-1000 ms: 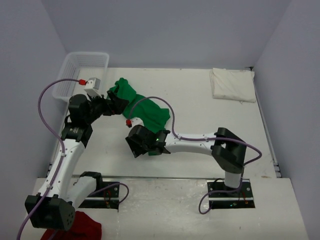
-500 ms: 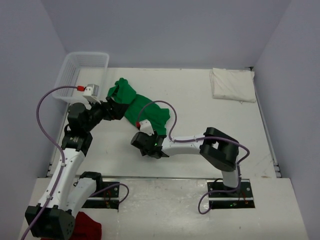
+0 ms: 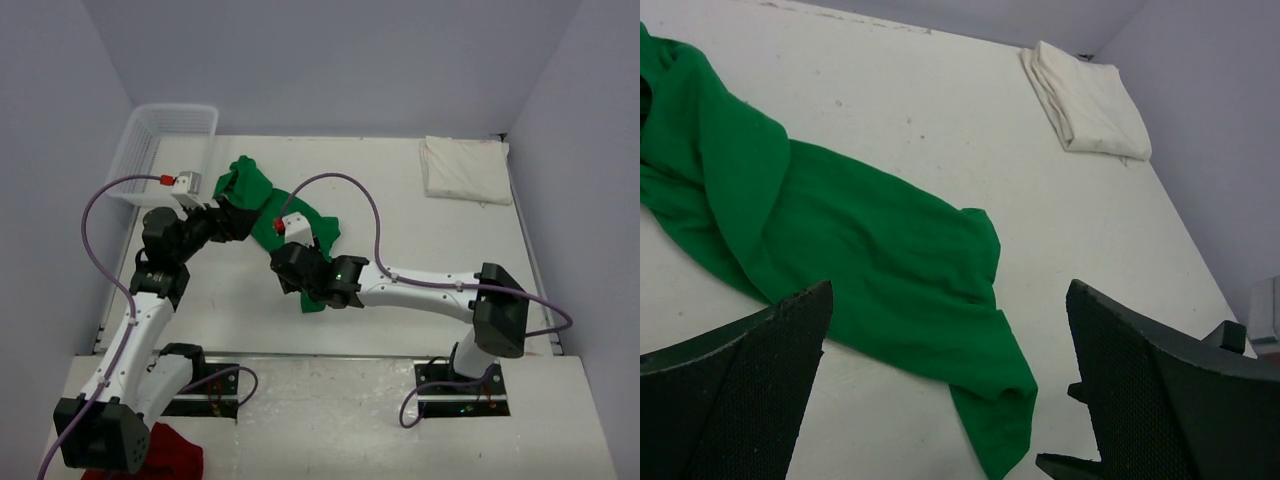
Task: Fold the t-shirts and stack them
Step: Flatten out the tshirt
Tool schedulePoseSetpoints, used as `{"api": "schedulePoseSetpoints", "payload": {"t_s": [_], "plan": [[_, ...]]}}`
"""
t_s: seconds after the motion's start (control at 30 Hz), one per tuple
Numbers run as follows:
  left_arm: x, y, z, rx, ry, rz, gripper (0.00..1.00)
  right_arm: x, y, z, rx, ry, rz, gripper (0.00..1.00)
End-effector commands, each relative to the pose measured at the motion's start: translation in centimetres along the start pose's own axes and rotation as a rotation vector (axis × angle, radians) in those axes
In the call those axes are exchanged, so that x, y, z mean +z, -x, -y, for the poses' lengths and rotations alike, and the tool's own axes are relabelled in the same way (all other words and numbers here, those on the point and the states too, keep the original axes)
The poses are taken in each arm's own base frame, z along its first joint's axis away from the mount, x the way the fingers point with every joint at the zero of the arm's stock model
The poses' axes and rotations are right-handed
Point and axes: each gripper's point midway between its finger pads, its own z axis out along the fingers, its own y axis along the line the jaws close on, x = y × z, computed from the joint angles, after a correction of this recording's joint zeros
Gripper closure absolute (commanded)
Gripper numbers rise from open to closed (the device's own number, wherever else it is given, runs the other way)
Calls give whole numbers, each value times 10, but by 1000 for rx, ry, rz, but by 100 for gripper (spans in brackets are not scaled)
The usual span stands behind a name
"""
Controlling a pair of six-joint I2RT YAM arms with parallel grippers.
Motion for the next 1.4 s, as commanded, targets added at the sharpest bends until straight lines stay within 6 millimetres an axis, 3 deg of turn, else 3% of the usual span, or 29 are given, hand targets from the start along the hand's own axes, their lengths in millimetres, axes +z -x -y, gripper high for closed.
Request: {"api": "schedulePoseSetpoints", "payload": {"t_s": [0.0, 0.27, 0.5, 0.8, 1.37], "plan": [[1, 11, 6, 24, -27, 45, 2, -1, -6, 15, -39, -64, -16, 41], [4, 10, 1, 21, -3, 42, 1, 17, -53, 22, -24, -93, -118, 43], [5, 19, -2, 49, 24, 49, 1, 25, -95, 12, -14, -57, -198, 45], [8, 15, -6, 53, 31, 38, 1, 30, -109, -9, -27, -22, -227, 46], [6, 17, -1, 62, 12, 40, 0, 60, -132, 4, 6, -43, -285, 50]]}}
